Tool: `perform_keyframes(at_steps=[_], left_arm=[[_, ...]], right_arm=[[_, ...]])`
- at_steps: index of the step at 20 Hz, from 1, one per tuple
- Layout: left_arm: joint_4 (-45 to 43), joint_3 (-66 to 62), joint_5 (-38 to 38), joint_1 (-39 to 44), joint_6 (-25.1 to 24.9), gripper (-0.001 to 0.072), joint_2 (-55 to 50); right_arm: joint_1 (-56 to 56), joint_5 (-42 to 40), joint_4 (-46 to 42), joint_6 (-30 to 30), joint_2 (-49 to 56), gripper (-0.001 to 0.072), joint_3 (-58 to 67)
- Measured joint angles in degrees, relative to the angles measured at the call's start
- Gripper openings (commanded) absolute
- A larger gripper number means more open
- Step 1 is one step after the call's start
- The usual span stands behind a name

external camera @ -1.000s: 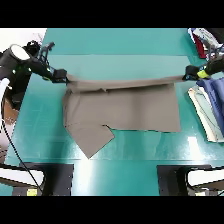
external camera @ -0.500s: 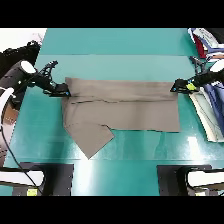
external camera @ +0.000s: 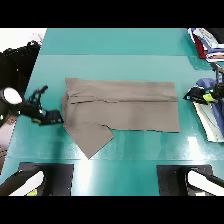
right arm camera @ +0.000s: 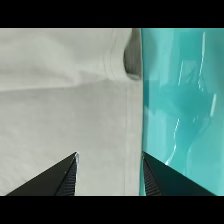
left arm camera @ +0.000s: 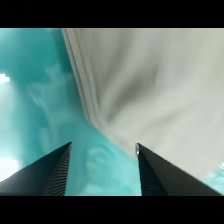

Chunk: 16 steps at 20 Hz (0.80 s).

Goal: Fold the shirts.

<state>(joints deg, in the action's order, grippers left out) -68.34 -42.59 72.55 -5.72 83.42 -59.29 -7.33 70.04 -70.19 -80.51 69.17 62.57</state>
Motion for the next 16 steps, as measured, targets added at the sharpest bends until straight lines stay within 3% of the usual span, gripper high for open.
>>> perform_keyframes(at_steps=[7,8,9,10,14,15,16], left_arm=[[12.74,16.81,-5.44,-0.02,-0.33,0.0486,6.08],[14.67,18.01,-6.56,-0.02,-0.87,0.0442,6.27],[16.46,18.84,-7.5,-0.04,-1.53,0.0335,6.4],[18.03,19.52,-8.61,0.0,-2.49,0.0299,6.45],[21.66,20.74,-13.55,3.96,-4.63,0.0293,6.56],[22.36,20.85,-14.78,5.35,-4.74,0.0089,6.58],[22.95,20.96,-15.93,6.56,-4.9,0.0034,6.58]], right_arm=[[0.24,-2.01,0.87,0.0,-6.32,0.0448,-3.8],[0.24,-2.14,1.46,0.0,-6.6,0.0448,-3.96],[0.28,-2.23,1.97,0.0,-6.8,0.0448,-4.0],[0.28,-2.36,2.23,0.0,-6.91,0.0448,-4.11],[0.28,-2.03,2.78,0.0,-7.19,0.0448,-4.24],[0.28,-1.55,2.84,0.0,-7.23,0.0448,-4.33],[0.09,-0.94,2.89,0.02,-7.34,0.0448,-4.68]])
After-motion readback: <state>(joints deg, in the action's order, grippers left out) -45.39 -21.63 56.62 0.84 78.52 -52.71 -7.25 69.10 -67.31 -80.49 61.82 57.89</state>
